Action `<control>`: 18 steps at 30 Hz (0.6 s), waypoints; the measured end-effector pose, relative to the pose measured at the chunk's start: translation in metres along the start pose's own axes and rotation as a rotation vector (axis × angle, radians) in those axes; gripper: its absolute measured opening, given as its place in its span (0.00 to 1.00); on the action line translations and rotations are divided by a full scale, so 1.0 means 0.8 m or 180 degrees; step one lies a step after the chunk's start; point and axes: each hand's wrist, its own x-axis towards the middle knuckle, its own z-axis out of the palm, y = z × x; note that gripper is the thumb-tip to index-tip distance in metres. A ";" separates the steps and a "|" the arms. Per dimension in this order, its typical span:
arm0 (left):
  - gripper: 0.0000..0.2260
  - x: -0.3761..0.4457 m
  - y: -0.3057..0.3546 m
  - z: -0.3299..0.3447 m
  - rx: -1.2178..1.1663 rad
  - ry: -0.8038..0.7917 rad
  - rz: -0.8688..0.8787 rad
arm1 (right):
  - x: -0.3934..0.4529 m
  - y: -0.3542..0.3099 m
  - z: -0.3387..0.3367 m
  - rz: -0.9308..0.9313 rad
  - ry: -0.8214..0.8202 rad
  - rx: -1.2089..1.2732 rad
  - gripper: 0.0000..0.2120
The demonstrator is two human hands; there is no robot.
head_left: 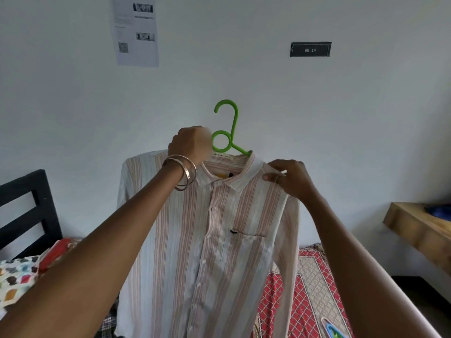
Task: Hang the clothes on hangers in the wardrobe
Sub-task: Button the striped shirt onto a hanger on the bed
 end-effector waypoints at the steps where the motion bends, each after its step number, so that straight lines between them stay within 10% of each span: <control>1: 0.18 -0.003 0.006 0.004 -0.0009 -0.0043 0.0033 | -0.006 0.002 0.000 -0.0027 0.0079 -0.0010 0.08; 9: 0.19 -0.015 0.017 0.025 -0.0207 -0.0203 0.0027 | -0.033 0.015 -0.059 0.0576 -0.0955 0.0704 0.11; 14: 0.21 -0.016 0.044 0.024 -0.0558 -0.0249 0.0114 | -0.050 -0.026 -0.088 0.0581 -0.0561 0.1217 0.21; 18: 0.31 -0.021 0.108 0.032 -0.0936 -0.0163 0.0561 | -0.066 -0.075 -0.121 0.0240 -0.0163 -0.0402 0.20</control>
